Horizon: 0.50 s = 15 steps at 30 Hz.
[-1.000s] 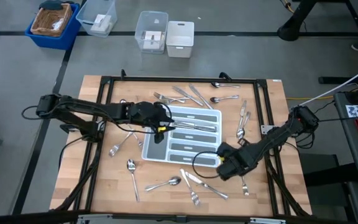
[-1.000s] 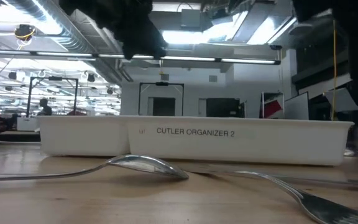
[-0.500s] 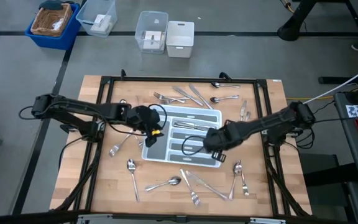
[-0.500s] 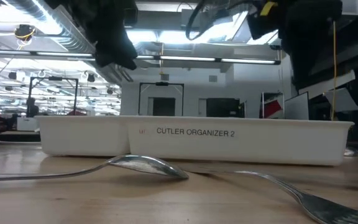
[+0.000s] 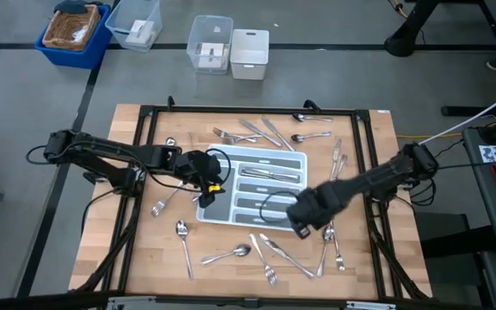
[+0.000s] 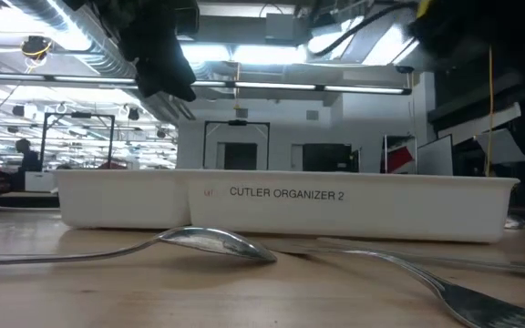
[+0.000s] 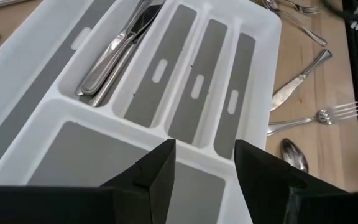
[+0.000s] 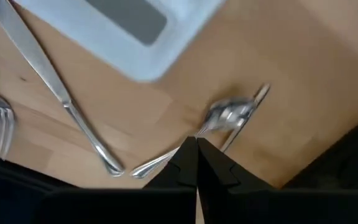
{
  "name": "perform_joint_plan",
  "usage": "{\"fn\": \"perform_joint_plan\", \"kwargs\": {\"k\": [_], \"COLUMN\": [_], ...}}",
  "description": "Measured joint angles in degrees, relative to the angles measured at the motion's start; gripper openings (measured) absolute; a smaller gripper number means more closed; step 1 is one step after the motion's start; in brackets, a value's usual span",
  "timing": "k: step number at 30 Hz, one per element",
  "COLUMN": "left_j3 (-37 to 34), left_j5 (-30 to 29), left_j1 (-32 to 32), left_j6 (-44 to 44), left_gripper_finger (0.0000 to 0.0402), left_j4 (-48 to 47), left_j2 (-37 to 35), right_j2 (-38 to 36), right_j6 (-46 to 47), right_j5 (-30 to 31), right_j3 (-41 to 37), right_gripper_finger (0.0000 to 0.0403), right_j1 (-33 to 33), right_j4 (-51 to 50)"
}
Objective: Sort silverware
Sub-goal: Put the spoon into the organizer tray
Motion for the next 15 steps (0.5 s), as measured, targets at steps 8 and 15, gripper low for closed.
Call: {"fn": "perform_joint_plan", "kwargs": {"k": [8,15], "left_j3": [0.0,0.0], "left_j5": [0.0,0.0], "left_j1": [0.0,0.0], "left_j6": [-0.11,-0.7], "left_gripper_finger": [0.0155,0.0155], "left_j4": [0.02,0.04], "left_j2": [0.0,0.0], "right_j2": [0.17,3.67], "right_j6": [30.55,41.24], "right_j5": [13.93,14.18], "right_j3": [0.0,0.0], "right_gripper_finger": [0.0003,0.0017], "right_j1": [14.13,21.39], "right_j4": [3.68,3.92]}}
